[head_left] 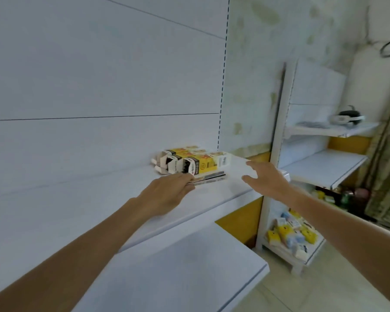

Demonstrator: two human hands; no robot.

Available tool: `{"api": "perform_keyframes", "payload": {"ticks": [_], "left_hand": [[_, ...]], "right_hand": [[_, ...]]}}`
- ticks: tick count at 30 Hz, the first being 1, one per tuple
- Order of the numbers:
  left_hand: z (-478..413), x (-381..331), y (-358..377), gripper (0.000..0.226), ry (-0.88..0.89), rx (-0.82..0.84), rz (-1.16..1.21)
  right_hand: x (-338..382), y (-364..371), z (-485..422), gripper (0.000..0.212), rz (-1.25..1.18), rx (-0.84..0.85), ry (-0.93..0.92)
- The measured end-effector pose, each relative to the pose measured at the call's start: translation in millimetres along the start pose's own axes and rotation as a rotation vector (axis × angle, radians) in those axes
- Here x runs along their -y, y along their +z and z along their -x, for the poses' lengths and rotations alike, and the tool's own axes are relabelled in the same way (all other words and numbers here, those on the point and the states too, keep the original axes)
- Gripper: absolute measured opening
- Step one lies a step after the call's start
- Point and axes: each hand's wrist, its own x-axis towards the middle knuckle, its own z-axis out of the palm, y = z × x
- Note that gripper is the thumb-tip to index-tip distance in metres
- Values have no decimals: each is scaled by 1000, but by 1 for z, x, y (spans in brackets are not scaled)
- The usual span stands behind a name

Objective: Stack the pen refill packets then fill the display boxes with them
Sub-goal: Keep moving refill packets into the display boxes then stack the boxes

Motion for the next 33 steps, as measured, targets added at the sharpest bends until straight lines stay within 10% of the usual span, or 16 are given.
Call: {"api": "perform_keyframes", "payload": {"ticks": [10,20,33], "left_hand": [[-82,-41,52,39,-69,55,-6],[-51,71,25,23,-590,136,-148],[-74,69,38,20,-612,80,43]], "right_hand": [[-105,-10,-50,52,87,44,-115],[-28,41,-161,53,135,120,-584],[-22,87,-206,54,-9,208,-919]]}}
